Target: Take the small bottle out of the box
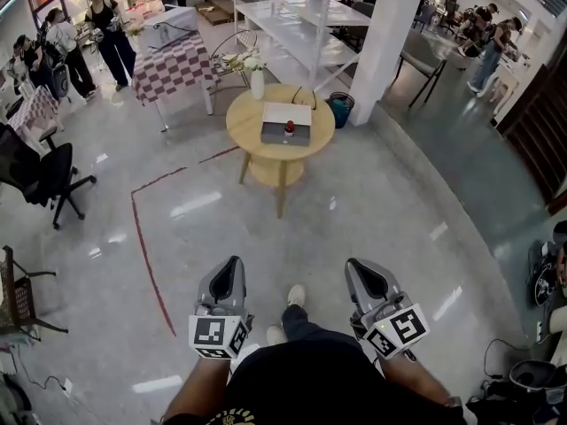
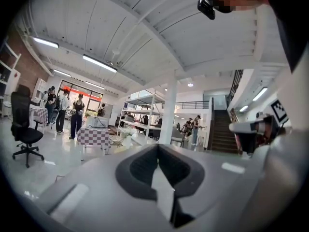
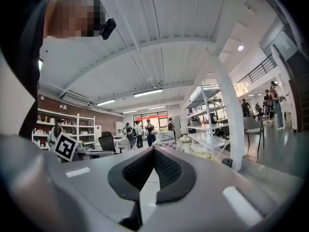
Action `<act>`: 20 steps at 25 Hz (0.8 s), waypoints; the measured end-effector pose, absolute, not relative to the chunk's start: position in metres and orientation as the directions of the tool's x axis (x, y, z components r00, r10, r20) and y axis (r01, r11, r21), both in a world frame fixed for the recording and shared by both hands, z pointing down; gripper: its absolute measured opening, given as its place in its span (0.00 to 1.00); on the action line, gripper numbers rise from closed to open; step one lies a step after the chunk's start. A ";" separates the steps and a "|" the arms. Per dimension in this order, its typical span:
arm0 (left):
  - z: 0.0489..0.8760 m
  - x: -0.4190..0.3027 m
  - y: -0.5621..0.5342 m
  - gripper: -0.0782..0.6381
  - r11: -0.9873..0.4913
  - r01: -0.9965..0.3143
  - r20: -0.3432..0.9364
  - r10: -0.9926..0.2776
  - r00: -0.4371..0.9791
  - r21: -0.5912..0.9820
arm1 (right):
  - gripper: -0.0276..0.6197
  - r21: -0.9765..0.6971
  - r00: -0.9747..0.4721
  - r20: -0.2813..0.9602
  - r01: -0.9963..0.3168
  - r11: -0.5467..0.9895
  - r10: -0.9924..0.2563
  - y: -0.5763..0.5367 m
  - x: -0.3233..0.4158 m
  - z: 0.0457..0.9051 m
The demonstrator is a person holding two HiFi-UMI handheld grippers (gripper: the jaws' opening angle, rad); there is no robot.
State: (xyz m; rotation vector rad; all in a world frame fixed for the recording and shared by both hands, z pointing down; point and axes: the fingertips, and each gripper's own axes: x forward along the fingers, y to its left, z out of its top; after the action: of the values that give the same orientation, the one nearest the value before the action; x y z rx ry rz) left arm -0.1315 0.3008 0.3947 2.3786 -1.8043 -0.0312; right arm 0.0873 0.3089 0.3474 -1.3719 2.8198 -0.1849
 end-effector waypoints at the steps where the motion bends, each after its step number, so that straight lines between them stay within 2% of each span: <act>1: 0.395 -0.135 0.299 0.11 -0.252 -0.957 0.079 -0.961 0.265 0.140 | 0.05 -0.121 -0.616 0.054 -0.786 0.607 -0.786 0.307 0.089 0.350; 9: 0.414 -0.122 0.281 0.11 -0.276 -0.949 0.145 -0.944 0.298 0.156 | 0.05 -0.096 -0.591 0.069 -0.806 0.584 -0.804 0.279 0.094 0.363; 20: 0.412 -0.122 0.222 0.11 -0.280 -0.952 0.138 -0.945 0.295 0.121 | 0.05 -0.101 -0.608 0.092 -0.794 0.600 -0.789 0.225 0.086 0.376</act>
State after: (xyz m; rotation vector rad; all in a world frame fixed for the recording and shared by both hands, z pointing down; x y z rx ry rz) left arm -0.1219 0.2218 0.4119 2.3772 -1.7638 0.0581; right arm 0.0862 0.2252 0.3756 -1.4073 2.8431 -0.2091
